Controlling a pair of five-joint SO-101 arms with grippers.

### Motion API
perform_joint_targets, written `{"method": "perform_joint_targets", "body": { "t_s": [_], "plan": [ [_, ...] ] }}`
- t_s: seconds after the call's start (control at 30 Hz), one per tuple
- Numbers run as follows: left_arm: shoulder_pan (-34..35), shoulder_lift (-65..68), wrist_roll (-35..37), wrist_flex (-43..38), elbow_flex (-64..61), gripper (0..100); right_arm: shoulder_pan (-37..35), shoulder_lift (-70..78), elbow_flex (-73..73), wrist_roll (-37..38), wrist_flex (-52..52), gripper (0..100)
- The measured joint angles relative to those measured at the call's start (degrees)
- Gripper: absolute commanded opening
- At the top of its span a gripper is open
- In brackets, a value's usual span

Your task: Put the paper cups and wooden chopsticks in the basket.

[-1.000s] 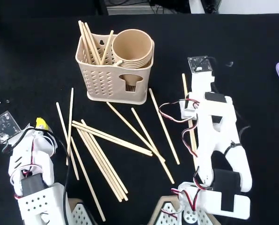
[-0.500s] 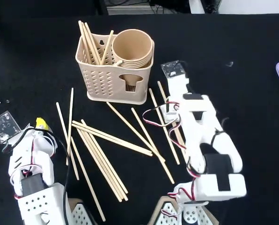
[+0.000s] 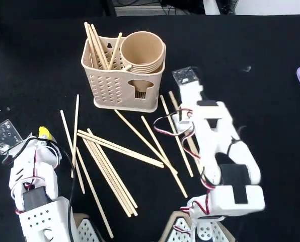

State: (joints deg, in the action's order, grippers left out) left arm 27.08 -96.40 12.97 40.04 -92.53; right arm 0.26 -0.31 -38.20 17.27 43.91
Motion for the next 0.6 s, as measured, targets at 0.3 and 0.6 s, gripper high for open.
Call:
{"method": "perform_joint_targets", "body": {
  "t_s": [0.3,0.6],
  "plan": [
    [0.0,0.0,0.0,0.0,0.0,11,1.4,-16.0,5.4,0.0,10.9,1.1],
    [-1.7,0.0,-0.1,0.0,-1.4,11,3.5,-28.3,25.5,0.0,26.2,1.1]
  ]
}}
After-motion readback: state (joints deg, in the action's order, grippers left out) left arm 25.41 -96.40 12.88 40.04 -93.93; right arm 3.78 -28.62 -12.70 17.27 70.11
